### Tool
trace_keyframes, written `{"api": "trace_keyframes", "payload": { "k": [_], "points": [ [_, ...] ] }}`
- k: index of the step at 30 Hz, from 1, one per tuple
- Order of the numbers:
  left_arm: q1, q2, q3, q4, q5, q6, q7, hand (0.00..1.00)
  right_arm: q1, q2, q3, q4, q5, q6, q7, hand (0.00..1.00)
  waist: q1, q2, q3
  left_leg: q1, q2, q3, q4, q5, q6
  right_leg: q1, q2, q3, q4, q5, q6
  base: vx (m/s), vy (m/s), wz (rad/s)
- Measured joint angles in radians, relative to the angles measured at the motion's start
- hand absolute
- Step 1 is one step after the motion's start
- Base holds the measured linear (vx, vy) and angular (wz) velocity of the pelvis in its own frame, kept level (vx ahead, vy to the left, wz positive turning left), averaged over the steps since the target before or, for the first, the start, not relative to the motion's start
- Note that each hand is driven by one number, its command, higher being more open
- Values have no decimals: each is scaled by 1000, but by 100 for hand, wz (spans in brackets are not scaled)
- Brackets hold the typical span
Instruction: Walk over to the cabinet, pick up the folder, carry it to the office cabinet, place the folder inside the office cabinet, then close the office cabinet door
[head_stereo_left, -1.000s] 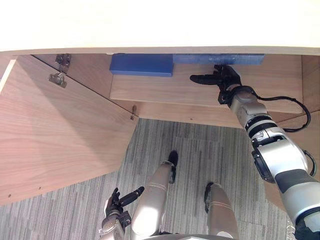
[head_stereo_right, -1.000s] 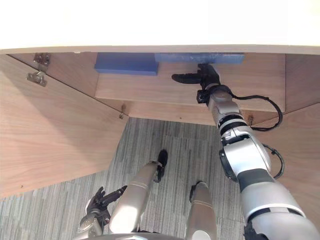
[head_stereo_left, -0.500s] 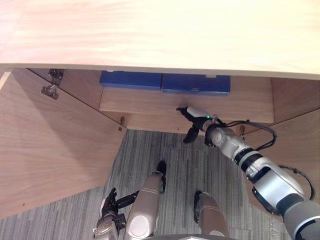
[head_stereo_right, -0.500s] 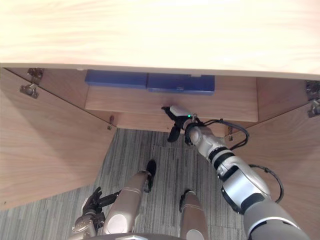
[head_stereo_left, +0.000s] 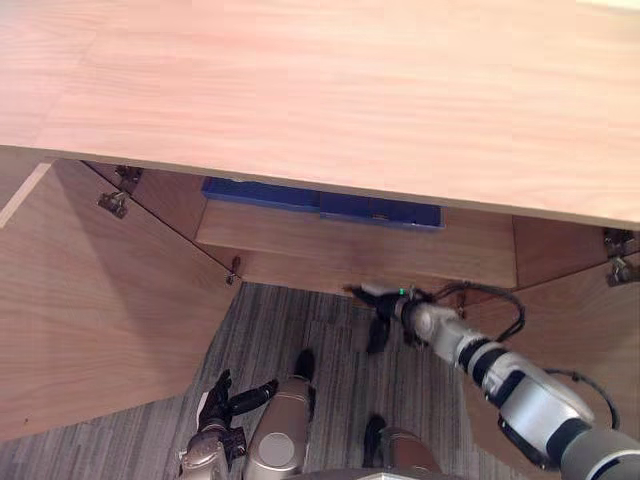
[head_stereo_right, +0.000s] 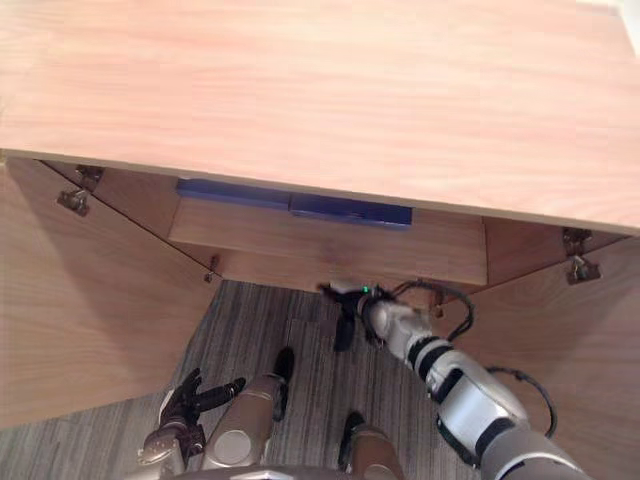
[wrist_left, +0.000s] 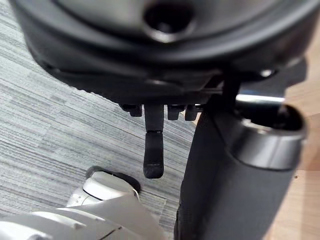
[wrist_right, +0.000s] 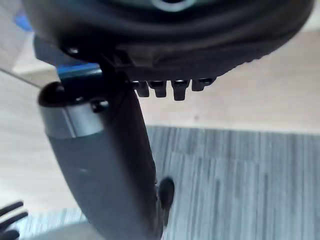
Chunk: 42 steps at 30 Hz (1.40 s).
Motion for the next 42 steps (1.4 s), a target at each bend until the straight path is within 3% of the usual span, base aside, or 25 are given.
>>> {"api": "trace_keyframes", "payload": {
  "k": [3,6,8,9,11,13,14,17,19,20,22,23,24,25,26,27,28,29,30,32,33,36,42],
  "points": [
    [3,-17,46,4,29,2,4,100,143,72,-95,0,95,6,-15,100,-9,-4,-5,27,40,7,11,-1,-3,47,37,2,-57,44,-7,-10,-85,-26],
    [-9,-26,91,56,76,2,11,100,322,191,-369,6,236,-3,-85,100,-47,-8,-66,37,74,-23,30,-16,-24,59,73,17,-83,87,-10,-51,-61,-31],
    [-17,-41,123,93,104,5,22,100,412,264,-567,37,353,-19,-151,100,-72,4,-99,41,86,-84,119,-94,-42,86,90,46,-102,87,-9,-19,-4,-67],
    [-18,-54,138,116,129,11,37,100,457,298,-702,57,422,-22,-198,100,-88,25,-132,46,106,-88,136,-135,-49,94,107,75,-112,87,-9,-49,94,-89],
    [-33,-53,144,135,165,12,60,100,506,340,-872,88,527,-25,-285,100,-129,3,-167,79,99,-42,78,-107,-35,85,89,118,-131,115,8,-96,146,-73],
    [-46,-57,116,159,196,9,100,100,601,374,-1022,95,649,-35,-396,100,-162,-26,-236,182,88,46,-134,-19,-31,70,66,190,-182,183,23,-62,89,-94],
    [-49,-58,92,177,204,9,117,100,646,383,-1057,94,717,-51,-431,100,-180,-28,-253,254,88,88,-257,38,-31,69,69,219,-194,210,28,-44,36,-95],
    [-79,-73,54,210,204,7,126,100,721,381,-1134,94,831,-78,-467,100,-222,-20,-262,341,88,162,-400,114,-34,54,80,274,-195,222,26,-74,-2,-76],
    [-101,-93,54,223,198,7,128,100,748,380,-1157,95,860,-79,-491,100,-230,-16,-258,352,89,230,-398,118,-32,27,87,312,-183,226,24,-140,34,-102],
    [-110,-109,56,232,191,5,131,100,754,379,-1157,86,861,-79,-510,100,-243,1,-247,365,92,274,-392,120,-30,4,98,319,-156,237,26,-121,38,-130],
    [-103,-146,79,245,191,0,135,100,756,378,-1167,32,861,-79,-539,100,-237,31,-229,390,113,392,-376,114,-19,-51,95,215,-128,258,15,-162,-17,-149],
    [-96,-159,84,246,192,-1,137,100,753,376,-1167,16,856,-78,-543,100,-240,41,-223,396,122,421,-367,110,-13,-57,77,158,-118,247,-16,-201,-61,-145],
    [-84,-174,105,250,190,2,138,100,753,377,-1167,-14,854,-78,-550,100,-244,57,-209,410,140,462,-350,101,-18,-80,7,9,-28,209,-43,-146,-49,-87],
    [-83,-172,117,249,192,5,138,100,756,376,-1166,-22,851,-76,-554,100,-245,58,-210,415,151,471,-341,99,-21,-87,-20,-29,24,193,-47,-148,-140,-72],
    [-64,-171,152,237,191,2,143,100,769,375,-1167,-39,831,-69,-558,100,-243,63,-218,426,179,478,-329,98,-24,-79,-66,-41,127,156,-38,-88,-236,-30],
    [-55,-166,168,225,190,0,147,100,776,374,-1166,-53,806,-62,-559,100,-242,50,-224,434,183,477,-334,98,-27,-52,-97,-36,141,140,-28,-58,-227,-17],
    [-46,-161,181,215,189,0,147,100,782,374,-1167,-63,796,-58,-562,100,-241,32,-234,434,179,477,-341,99,-44,-31,-114,-29,115,112,7,-2,-324,6],
    [-37,-157,200,207,188,2,145,100,783,367,-1179,-91,769,-52,-568,100,-242,23,-251,447,187,458,-369,124,-89,-9,-103,-58,47,53,64,14,-244,7],
    [-37,-165,209,207,188,3,143,100,788,364,-1193,-114,766,-52,-574,100,-237,33,-256,444,197,453,-350,120,-94,-3,-87,-62,32,57,63,59,-330,1],
    [-21,-175,225,207,190,0,138,100,792,361,-1211,-165,731,-53,-588,100,-232,58,-269,465,200,451,-309,116,-98,24,-30,-66,-43,92,40,84,-179,-12],
    [-9,-177,231,218,191,2,138,100,789,358,-1218,-183,716,-53,-591,100,-232,74,-281,479,207,457,-344,87,-100,35,23,-68,-98,118,23,86,-151,-19],
    [4,-144,232,236,193,13,135,100,767,354,-1217,-200,648,-44,-597,100,-217,60,-289,483,232,400,-382,94,-91,39,83,-58,-149,163,-17,97,-102,-25],
    [9,-110,113,252,195,15,125,100,724,268,-1227,-274,531,-40,-595,100,-224,68,-302,468,185,345,-379,74,-55,48,51,-56,-159,173,-10,81,40,3]
  ]
}}
